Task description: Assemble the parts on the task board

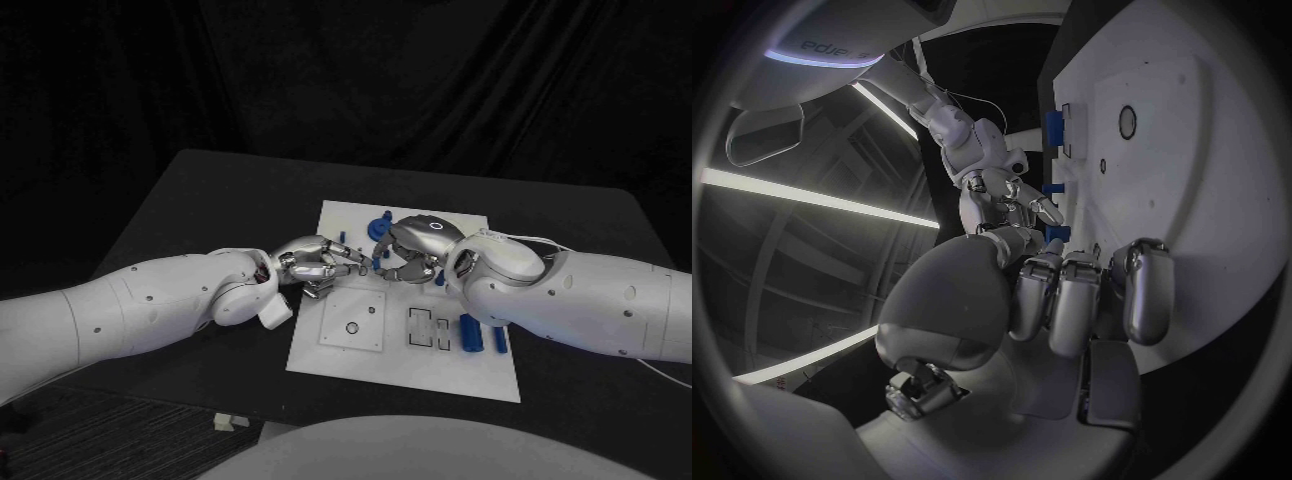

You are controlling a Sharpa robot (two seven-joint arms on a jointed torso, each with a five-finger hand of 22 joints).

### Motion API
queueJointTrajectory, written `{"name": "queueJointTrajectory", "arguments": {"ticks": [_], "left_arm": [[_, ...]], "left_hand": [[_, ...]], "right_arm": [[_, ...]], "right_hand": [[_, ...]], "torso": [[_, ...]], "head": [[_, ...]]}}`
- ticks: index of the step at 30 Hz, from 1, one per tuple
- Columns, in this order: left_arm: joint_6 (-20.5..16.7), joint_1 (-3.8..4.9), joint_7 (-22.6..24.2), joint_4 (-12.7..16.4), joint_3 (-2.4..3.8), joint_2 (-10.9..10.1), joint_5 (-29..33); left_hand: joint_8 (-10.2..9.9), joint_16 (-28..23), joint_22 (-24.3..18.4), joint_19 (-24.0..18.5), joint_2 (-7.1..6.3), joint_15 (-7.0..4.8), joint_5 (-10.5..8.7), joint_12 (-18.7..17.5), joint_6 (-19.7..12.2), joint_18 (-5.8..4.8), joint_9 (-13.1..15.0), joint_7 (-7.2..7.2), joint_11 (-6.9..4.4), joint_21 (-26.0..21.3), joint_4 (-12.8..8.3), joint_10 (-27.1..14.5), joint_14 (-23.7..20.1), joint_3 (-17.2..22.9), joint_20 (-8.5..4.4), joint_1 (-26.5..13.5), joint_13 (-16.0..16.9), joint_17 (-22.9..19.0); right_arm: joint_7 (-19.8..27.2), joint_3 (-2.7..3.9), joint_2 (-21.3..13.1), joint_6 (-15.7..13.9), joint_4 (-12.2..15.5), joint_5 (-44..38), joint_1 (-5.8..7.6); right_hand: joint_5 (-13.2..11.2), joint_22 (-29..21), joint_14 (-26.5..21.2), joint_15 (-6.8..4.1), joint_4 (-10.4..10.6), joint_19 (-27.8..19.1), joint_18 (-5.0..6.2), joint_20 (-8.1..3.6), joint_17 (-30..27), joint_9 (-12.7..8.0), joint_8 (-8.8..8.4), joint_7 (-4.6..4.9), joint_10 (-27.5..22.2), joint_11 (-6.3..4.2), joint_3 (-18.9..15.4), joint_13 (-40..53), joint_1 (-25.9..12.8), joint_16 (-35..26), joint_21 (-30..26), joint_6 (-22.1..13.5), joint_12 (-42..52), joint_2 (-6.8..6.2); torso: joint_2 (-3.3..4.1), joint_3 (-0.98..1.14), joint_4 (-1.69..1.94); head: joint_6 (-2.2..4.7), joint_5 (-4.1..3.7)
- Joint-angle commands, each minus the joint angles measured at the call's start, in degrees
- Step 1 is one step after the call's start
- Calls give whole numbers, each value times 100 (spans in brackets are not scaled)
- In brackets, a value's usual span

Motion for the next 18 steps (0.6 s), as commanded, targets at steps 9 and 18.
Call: {"name": "queueJointTrajectory", "arguments": {"ticks": [9,18], "left_arm": [[143,-2,61,1,8,82,26],[163,-5,24,-12,8,84,26]], "left_hand": [[0,15,774,-4,1,45,20,20,-1,-39,-7,296,36,-21,9,599,595,35,43,-28,1507,1508],[-2,15,769,-13,2,46,18,20,-3,-37,-9,297,38,-24,10,599,595,37,45,-29,1507,1508]], "right_arm": [[-72,2,41,46,-5,-13,-4],[-66,2,40,21,-24,-13,-4]], "right_hand": [[1,949,467,45,-35,-24,17,11,985,-12,-37,5,602,36,44,1507,83,-33,-32,-20,15,4],[160,952,469,47,-46,-23,16,19,990,-17,-28,2,602,35,77,1507,107,-27,-21,29,15,6]], "torso": [[-1,-3,-1],[-3,1,2]], "head": [[0,-8],[0,-5]]}}
